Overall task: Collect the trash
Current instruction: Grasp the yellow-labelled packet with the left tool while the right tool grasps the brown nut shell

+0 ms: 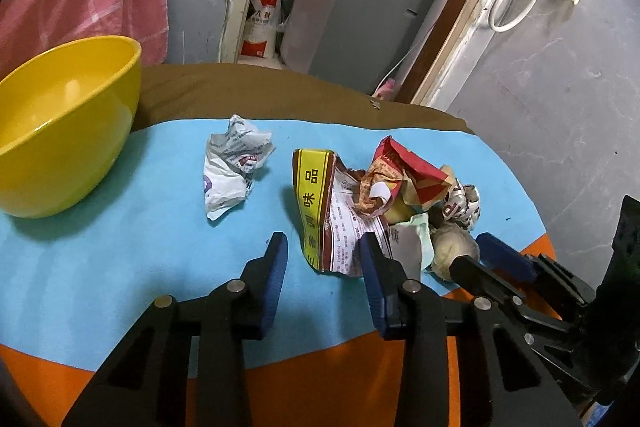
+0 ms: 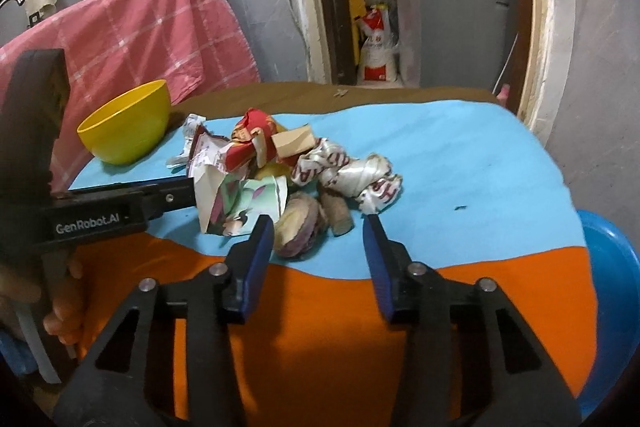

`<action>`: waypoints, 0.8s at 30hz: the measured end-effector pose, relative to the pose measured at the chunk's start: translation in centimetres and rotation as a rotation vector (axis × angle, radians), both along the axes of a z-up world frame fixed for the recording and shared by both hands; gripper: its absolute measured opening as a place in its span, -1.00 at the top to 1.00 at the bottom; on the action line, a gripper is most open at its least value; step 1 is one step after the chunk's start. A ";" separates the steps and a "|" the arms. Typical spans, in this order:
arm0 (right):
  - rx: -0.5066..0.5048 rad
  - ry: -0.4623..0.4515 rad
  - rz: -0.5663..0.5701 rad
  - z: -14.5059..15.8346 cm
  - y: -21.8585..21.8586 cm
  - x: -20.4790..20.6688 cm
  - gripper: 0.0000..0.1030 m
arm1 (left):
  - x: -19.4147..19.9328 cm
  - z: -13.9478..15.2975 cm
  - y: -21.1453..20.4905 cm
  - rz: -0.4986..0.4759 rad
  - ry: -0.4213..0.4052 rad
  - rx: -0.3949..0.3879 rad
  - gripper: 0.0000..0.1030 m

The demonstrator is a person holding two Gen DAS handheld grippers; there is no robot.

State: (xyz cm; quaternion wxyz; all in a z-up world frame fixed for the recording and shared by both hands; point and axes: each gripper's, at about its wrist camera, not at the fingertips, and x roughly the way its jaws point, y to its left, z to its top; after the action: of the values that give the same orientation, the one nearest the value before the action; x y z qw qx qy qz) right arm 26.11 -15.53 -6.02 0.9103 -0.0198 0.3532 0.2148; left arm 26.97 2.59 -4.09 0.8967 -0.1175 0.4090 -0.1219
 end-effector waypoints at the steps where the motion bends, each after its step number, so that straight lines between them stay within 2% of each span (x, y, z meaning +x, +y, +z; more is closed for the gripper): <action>1: -0.002 0.006 0.006 -0.1 0.2 0.1 -0.32 | 0.2 0.0 0.0 -0.003 0.002 0.002 0.38; 5: -0.023 0.027 0.032 -0.3 0.9 0.4 -0.21 | 0.5 -0.1 0.0 -0.019 0.003 -0.008 0.55; 11: -0.042 0.070 0.050 -0.6 1.3 0.8 -0.15 | 0.6 -0.2 -0.1 -0.016 0.004 -0.023 0.62; 16: -0.056 0.068 0.049 -0.7 1.4 0.7 -0.14 | 0.4 -0.2 -0.1 -0.008 0.000 -0.045 0.66; 18: -0.050 0.068 0.051 -0.8 1.4 0.8 -0.03 | 0.3 -0.1 -0.1 -0.006 -0.004 -0.046 0.69; 19: -0.040 0.072 0.056 -0.9 1.4 0.8 0.09 | 0.3 -0.1 0.0 -0.005 -0.005 -0.049 0.70; 24: -0.029 0.058 0.047 -0.9 1.3 0.6 0.11 | 0.0 -0.3 0.7 -0.002 -0.010 -0.086 0.76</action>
State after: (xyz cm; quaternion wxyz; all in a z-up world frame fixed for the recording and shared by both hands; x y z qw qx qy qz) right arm 26.70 -14.25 -6.92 0.8940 -0.0351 0.3820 0.2315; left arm 26.98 3.28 -4.34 0.8927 -0.1550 0.3990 -0.1411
